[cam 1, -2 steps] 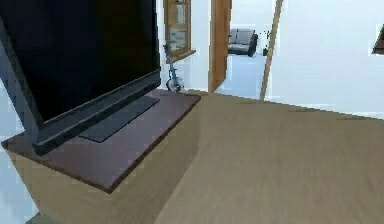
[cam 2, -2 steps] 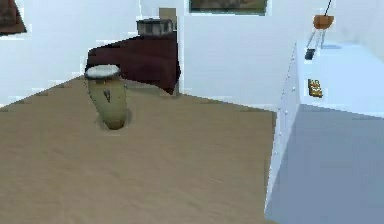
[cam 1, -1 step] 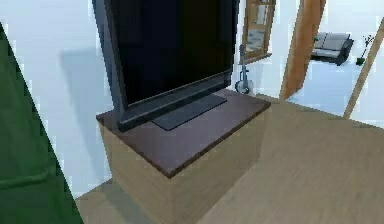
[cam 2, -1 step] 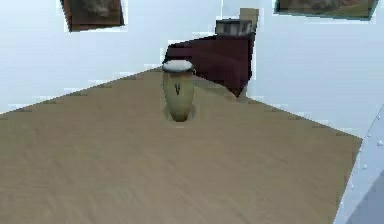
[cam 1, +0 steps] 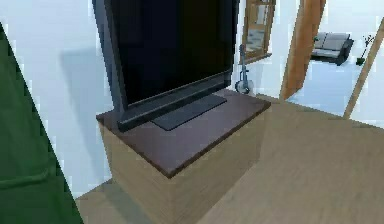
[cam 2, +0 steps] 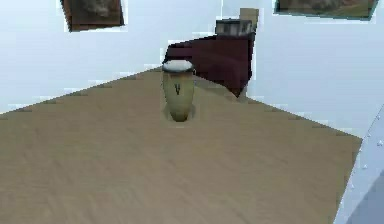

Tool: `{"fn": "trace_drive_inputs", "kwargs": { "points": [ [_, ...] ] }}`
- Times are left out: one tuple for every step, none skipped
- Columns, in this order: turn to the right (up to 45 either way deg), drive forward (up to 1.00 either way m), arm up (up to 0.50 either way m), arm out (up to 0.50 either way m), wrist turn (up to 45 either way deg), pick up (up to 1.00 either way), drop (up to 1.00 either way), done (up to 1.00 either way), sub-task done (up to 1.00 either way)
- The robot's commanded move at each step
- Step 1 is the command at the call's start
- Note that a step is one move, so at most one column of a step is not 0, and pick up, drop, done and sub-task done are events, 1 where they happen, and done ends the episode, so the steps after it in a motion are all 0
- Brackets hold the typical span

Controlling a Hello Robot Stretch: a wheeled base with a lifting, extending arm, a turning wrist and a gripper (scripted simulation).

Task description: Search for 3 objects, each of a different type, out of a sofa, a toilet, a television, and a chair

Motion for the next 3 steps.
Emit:
{"fn": "trace_drive_inputs", "kwargs": {
  "points": [
    [33.0, 0.0, 0.0, 0.0, 0.0, 0.0, 0.0, 0.0, 0.0],
    [0.0, 1.0, 0.0, 0.0, 0.0, 0.0, 0.0, 0.0, 0.0],
    [3.0, 0.0, 0.0, 0.0, 0.0, 0.0, 0.0, 0.0, 0.0]
  ]
}}
